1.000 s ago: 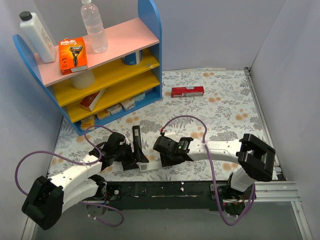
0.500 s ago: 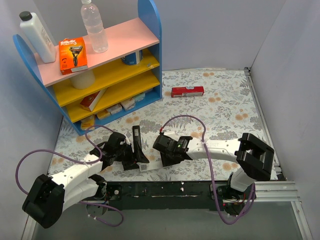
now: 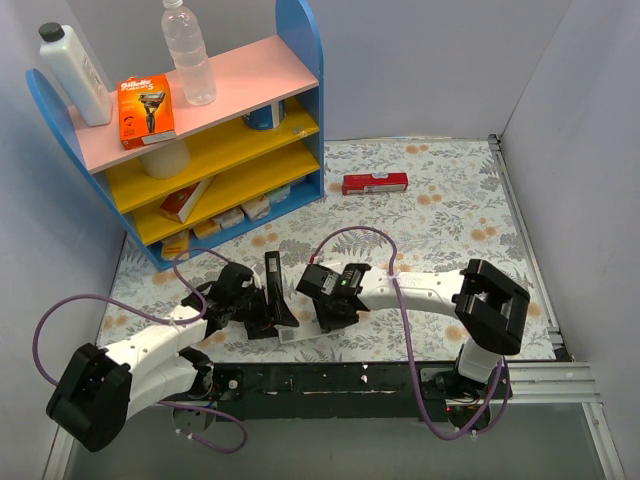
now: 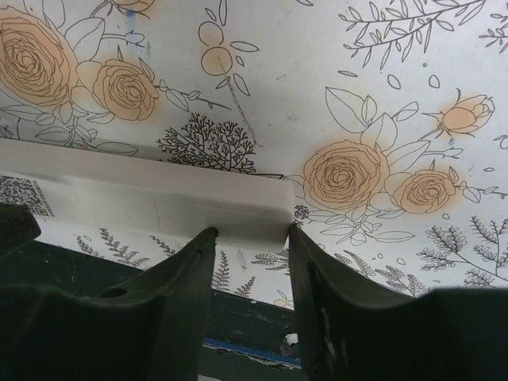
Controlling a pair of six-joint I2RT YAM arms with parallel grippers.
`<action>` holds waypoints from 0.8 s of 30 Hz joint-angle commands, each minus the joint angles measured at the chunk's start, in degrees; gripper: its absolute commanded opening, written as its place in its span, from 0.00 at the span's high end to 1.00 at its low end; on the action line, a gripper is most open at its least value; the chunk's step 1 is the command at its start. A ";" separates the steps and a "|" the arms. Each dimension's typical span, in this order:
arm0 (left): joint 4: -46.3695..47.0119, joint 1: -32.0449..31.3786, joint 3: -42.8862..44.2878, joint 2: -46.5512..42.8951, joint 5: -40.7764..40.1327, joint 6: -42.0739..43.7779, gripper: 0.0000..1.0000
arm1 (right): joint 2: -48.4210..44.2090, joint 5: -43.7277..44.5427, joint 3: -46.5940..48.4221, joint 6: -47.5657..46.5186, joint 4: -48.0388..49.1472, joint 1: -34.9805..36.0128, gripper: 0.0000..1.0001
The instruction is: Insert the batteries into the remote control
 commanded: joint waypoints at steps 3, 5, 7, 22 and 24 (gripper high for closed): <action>-5.50 -0.18 5.81 -4.24 -10.65 1.06 0.25 | -3.44 1.60 0.67 -0.98 2.39 -3.24 0.42; -7.35 -0.18 7.92 -5.57 -14.36 1.58 0.17 | -7.65 4.05 1.29 -2.65 1.60 -5.87 0.36; -10.51 0.08 11.53 -7.58 -20.93 2.20 0.06 | -12.21 6.95 2.17 -3.62 0.63 -7.90 0.33; -15.19 0.08 34.74 -28.76 -58.40 17.73 0.02 | -57.11 30.43 -5.65 -6.26 -4.74 -19.77 0.17; -12.39 0.17 33.60 -34.45 -60.42 19.86 0.02 | -60.65 31.84 -7.49 -6.44 -4.65 -19.77 0.16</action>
